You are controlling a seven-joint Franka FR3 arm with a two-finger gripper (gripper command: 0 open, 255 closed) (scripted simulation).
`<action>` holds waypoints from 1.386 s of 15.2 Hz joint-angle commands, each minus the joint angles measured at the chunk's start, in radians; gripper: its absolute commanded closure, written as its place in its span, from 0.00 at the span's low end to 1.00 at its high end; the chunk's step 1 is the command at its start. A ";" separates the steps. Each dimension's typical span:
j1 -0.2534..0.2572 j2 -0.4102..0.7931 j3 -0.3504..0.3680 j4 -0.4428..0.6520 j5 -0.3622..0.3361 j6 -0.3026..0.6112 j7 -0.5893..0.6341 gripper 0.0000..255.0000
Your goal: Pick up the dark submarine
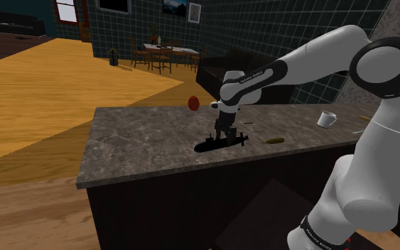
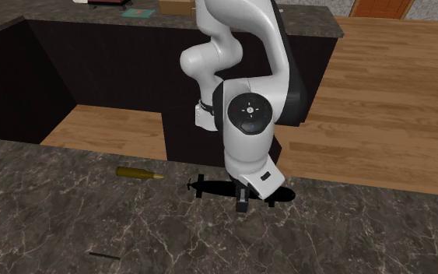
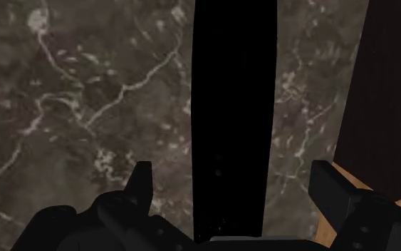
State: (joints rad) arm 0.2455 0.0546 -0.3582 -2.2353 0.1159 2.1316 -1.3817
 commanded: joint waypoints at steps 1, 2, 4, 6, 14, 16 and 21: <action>-0.001 0.006 -0.001 -0.006 0.003 0.012 -0.004 0.00; -0.001 0.003 0.000 -0.008 0.002 0.012 -0.003 1.00; -0.001 0.004 0.000 -0.007 0.002 0.011 -0.003 1.00; -0.001 0.004 0.000 -0.007 0.002 0.011 -0.003 1.00; 0.000 -0.020 -0.001 0.009 -0.010 -0.027 0.007 1.00; 0.000 -0.035 -0.002 0.021 -0.018 -0.052 0.014 1.00; 0.001 -0.071 -0.001 0.053 -0.035 -0.117 0.030 1.00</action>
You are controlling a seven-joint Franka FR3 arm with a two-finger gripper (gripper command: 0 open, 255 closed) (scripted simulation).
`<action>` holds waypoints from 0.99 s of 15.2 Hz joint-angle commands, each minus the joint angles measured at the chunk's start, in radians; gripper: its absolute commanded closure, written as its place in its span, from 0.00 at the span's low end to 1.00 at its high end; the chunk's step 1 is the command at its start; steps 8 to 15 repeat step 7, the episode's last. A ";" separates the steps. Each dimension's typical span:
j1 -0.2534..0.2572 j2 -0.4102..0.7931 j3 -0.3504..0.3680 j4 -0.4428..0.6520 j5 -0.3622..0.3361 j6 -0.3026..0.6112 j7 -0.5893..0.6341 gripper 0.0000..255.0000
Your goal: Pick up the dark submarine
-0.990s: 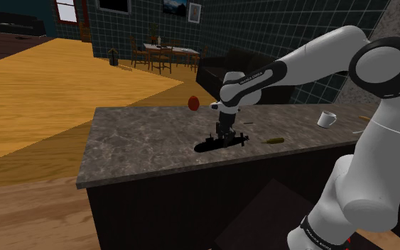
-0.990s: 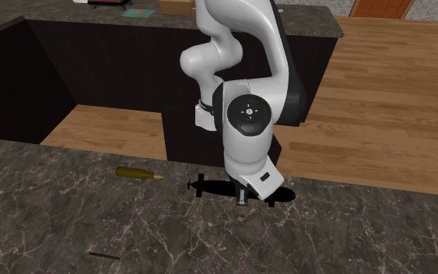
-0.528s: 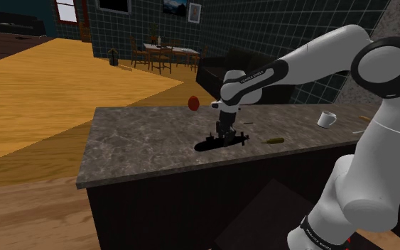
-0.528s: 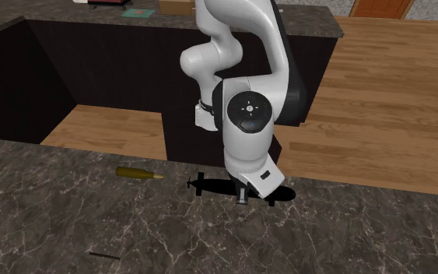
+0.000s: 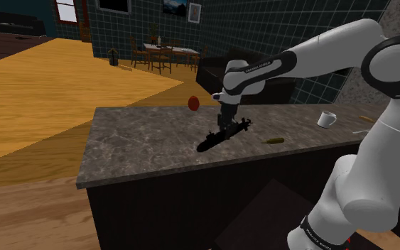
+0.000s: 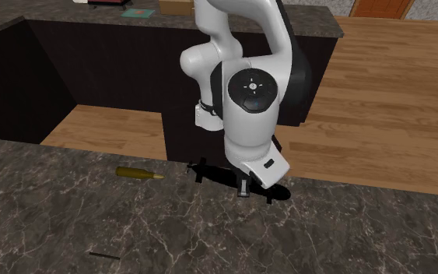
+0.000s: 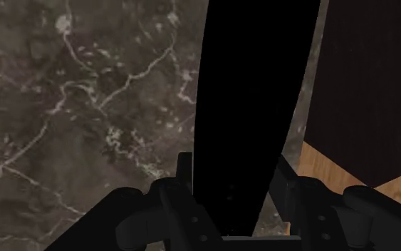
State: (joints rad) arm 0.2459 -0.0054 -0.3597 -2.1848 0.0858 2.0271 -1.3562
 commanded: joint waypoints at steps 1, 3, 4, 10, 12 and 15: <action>0.001 -0.017 0.001 0.010 -0.007 -0.025 0.007 1.00; 0.001 -0.030 0.001 0.024 -0.013 -0.051 0.013 1.00; 0.001 -0.035 0.002 0.032 -0.015 -0.064 0.016 1.00; 0.001 -0.042 0.002 0.041 -0.018 -0.079 0.019 1.00; 0.001 -0.042 0.002 0.041 -0.018 -0.079 0.019 1.00; 0.001 -0.042 0.002 0.041 -0.018 -0.079 0.019 1.00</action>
